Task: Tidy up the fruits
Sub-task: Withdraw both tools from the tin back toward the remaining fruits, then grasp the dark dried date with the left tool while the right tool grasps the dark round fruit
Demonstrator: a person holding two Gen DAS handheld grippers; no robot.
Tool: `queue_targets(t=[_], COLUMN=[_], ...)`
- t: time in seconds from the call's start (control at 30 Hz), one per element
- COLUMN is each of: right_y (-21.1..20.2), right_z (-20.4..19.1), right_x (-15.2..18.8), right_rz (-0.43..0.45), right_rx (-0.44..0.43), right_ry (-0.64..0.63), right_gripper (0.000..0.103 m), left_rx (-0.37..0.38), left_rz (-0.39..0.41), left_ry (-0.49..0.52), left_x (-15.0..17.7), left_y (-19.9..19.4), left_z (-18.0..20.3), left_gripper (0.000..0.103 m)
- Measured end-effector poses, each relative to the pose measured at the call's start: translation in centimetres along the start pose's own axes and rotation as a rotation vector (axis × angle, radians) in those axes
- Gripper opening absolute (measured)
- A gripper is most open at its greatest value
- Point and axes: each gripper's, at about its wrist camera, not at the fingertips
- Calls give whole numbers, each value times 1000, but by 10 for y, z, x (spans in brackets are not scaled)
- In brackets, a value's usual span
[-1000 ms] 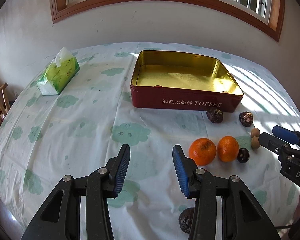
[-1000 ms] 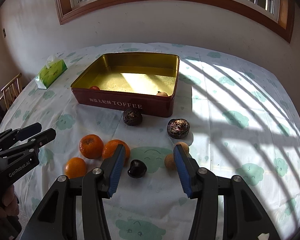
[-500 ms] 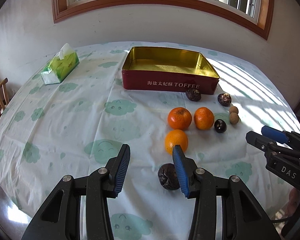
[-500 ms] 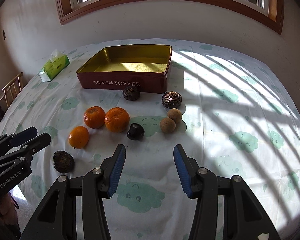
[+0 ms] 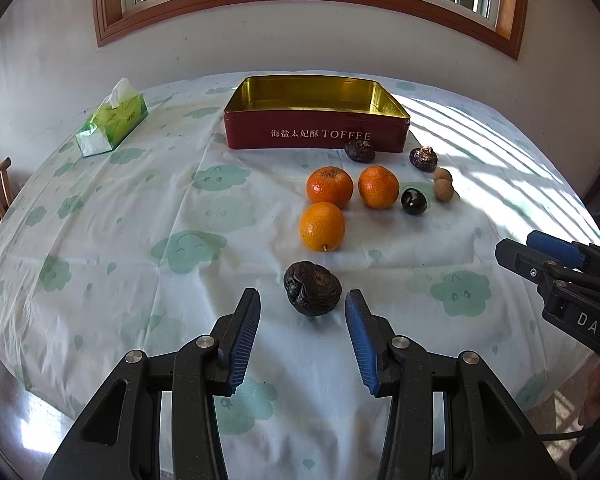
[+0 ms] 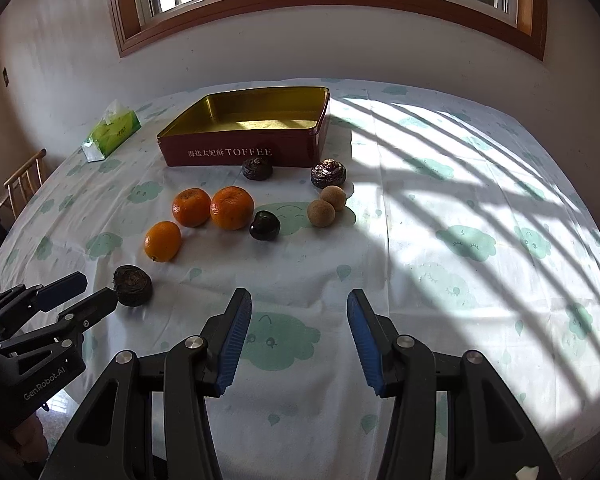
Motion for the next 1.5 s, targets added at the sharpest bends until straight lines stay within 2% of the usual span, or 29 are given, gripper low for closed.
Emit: queue_targets(t=[0.5, 0.97, 1.17, 1.5], right_y=[7, 22, 34, 55], right_z=[-3, -6, -6, -13], right_x=[12, 16, 11, -4], right_rz=[-27, -62, -71, -84], right_rx=[-22, -25, -19, -19], right_ry=[-1, -13, -25, -64], right_gripper=[47, 47, 47, 47], left_rx=[22, -20, -17, -6], left_rz=[-36, -28, -47, -31], left_ry=[0, 24, 24, 6], left_x=[11, 5, 8, 6], left_y=[11, 32, 42, 46], left_z=[2, 5, 3, -3], left_gripper=[46, 46, 46, 45])
Point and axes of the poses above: each gripper's, at about its wrist camera, not at the fingertips, and y roughly the way its jaws point, z to its right, x to its underside, and after that the axes turned 2 degrees about z, right-handed
